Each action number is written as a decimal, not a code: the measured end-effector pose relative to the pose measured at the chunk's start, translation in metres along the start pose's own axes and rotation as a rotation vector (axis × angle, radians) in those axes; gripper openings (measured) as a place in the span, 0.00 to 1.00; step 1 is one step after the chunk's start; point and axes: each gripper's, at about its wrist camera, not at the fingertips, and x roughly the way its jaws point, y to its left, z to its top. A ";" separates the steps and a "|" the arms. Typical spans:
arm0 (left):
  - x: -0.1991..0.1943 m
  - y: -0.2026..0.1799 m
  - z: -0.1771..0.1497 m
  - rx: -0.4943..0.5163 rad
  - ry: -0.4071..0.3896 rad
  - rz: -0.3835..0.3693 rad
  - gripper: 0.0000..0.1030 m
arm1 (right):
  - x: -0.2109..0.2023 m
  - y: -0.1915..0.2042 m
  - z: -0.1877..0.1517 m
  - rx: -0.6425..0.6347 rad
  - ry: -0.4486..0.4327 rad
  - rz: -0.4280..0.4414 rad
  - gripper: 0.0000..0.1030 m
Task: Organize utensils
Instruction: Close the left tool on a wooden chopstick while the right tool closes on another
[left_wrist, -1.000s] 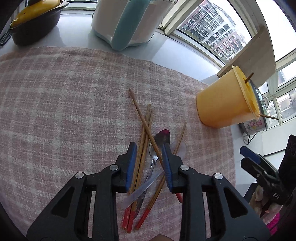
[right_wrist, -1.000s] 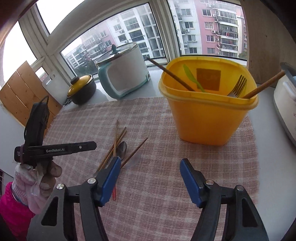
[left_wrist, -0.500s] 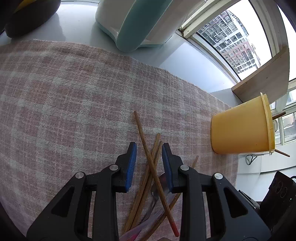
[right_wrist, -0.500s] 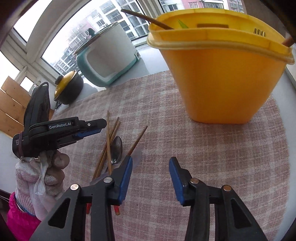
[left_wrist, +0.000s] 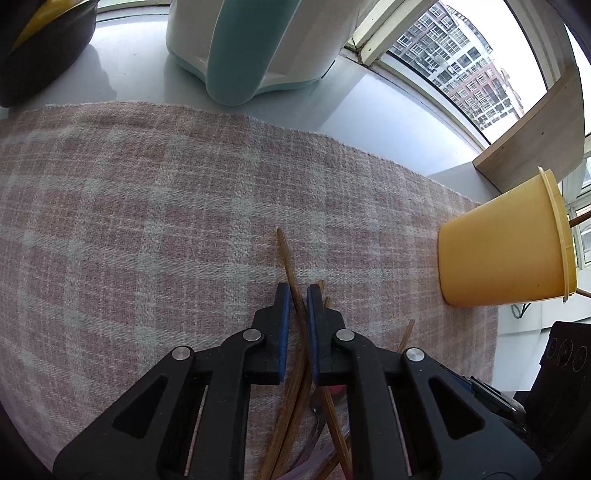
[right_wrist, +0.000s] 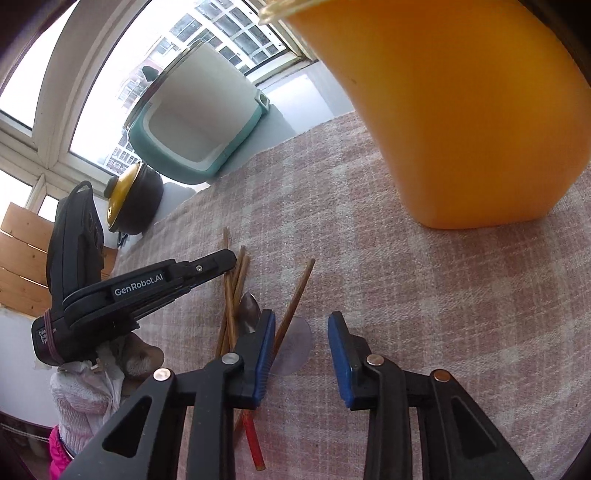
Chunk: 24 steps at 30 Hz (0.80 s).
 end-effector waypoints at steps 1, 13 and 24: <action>0.000 0.000 0.000 0.004 -0.002 0.002 0.05 | 0.002 0.000 0.002 0.005 0.001 0.001 0.30; -0.008 0.011 -0.001 0.012 -0.011 0.001 0.03 | 0.024 0.012 0.011 -0.023 0.014 -0.037 0.09; -0.038 0.017 -0.014 0.008 -0.065 -0.007 0.03 | 0.002 0.026 0.009 -0.107 -0.020 -0.023 0.06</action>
